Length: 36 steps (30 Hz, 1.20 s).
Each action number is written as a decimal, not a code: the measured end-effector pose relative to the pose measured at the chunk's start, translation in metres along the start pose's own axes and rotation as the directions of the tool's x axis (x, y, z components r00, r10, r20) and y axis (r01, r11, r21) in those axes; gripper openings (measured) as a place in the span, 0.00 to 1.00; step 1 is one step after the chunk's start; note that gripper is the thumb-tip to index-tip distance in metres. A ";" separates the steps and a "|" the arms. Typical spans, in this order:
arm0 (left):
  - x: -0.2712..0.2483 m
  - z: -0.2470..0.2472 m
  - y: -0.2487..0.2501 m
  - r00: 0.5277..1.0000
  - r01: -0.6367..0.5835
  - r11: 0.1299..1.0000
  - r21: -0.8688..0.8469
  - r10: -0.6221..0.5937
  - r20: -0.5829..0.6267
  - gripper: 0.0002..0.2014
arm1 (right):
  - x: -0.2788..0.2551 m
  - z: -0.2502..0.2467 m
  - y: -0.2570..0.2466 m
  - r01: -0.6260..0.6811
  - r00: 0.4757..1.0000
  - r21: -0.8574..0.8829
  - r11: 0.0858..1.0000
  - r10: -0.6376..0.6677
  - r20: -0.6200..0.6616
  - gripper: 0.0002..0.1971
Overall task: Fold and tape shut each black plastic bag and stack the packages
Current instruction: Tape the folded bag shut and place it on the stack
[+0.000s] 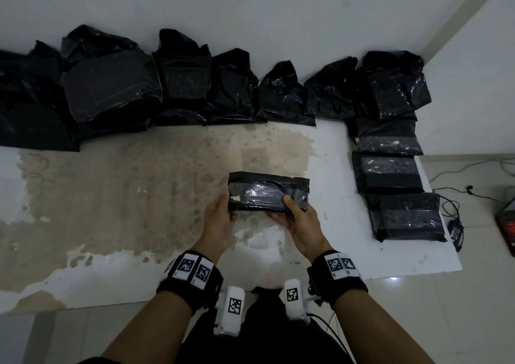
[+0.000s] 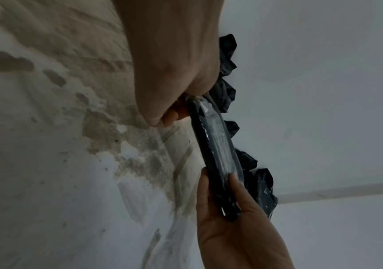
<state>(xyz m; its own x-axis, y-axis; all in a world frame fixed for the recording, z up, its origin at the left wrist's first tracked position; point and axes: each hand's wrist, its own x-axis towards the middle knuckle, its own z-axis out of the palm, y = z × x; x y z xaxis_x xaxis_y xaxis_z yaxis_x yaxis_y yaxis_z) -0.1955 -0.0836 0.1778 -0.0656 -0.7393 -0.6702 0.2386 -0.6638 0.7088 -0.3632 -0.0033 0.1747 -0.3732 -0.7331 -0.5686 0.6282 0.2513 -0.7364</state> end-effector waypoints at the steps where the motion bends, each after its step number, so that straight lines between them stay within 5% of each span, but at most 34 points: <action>1: -0.001 0.000 0.001 1.000 0.004 0.999 -0.032 -0.004 -0.002 0.11 | 0.000 0.000 0.000 -0.001 1.000 0.006 1.000 0.001 -0.004 0.18; 5: 0.004 -0.001 -0.001 0.999 -0.019 0.999 -0.043 0.017 -0.050 0.09 | 0.002 0.001 -0.002 0.000 1.000 0.014 1.000 0.000 -0.009 0.19; 9: 0.003 -0.003 -0.001 0.982 -0.155 0.958 0.240 0.176 -0.070 0.12 | 0.003 -0.002 -0.004 0.011 1.000 -0.001 1.000 -0.011 -0.015 0.19; 13: -0.002 0.001 0.002 0.924 -0.326 0.801 0.501 0.383 -0.010 0.18 | 0.003 -0.005 -0.005 0.021 1.000 -0.037 0.999 -0.022 -0.023 0.18; 17: 0.002 0.003 -0.005 0.920 -0.363 0.654 0.664 0.363 0.145 0.20 | 0.002 -0.005 -0.005 0.031 0.999 -0.046 0.998 -0.032 -0.023 0.18; 19: 0.000 0.007 -0.004 0.943 -0.328 0.724 0.607 0.291 0.162 0.17 | 0.002 -0.006 -0.005 0.031 0.999 -0.045 0.999 -0.032 -0.022 0.17; 23: 0.003 0.014 -0.001 0.998 -0.054 0.962 0.266 0.040 0.057 0.11 | 0.002 -0.009 -0.009 0.020 0.999 -0.022 1.000 -0.021 -0.048 0.14; 29: 0.000 0.019 -0.001 0.995 0.000 0.996 0.090 -0.009 0.101 0.11 | 0.001 -0.011 -0.010 0.006 1.000 -0.034 0.999 -0.007 -0.028 0.14; 34: -0.004 0.030 -0.006 0.955 -0.296 0.865 0.406 0.262 0.137 0.13 | 0.000 -0.009 -0.012 0.045 0.999 -0.105 0.993 -0.047 -0.014 0.15; 36: -0.003 0.033 -0.008 0.956 -0.287 0.839 0.462 0.280 0.085 0.20 | 0.000 -0.009 -0.015 0.061 0.998 -0.134 0.989 -0.063 -0.013 0.15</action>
<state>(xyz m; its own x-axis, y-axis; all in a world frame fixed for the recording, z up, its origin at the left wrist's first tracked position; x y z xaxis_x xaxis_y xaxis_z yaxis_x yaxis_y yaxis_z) -0.2287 -0.0798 0.1820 -0.0783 -0.9026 -0.4232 -0.2286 -0.3970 0.8889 -0.3787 -0.0015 0.1823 -0.4209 -0.7394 -0.5255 0.5073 0.2885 -0.8121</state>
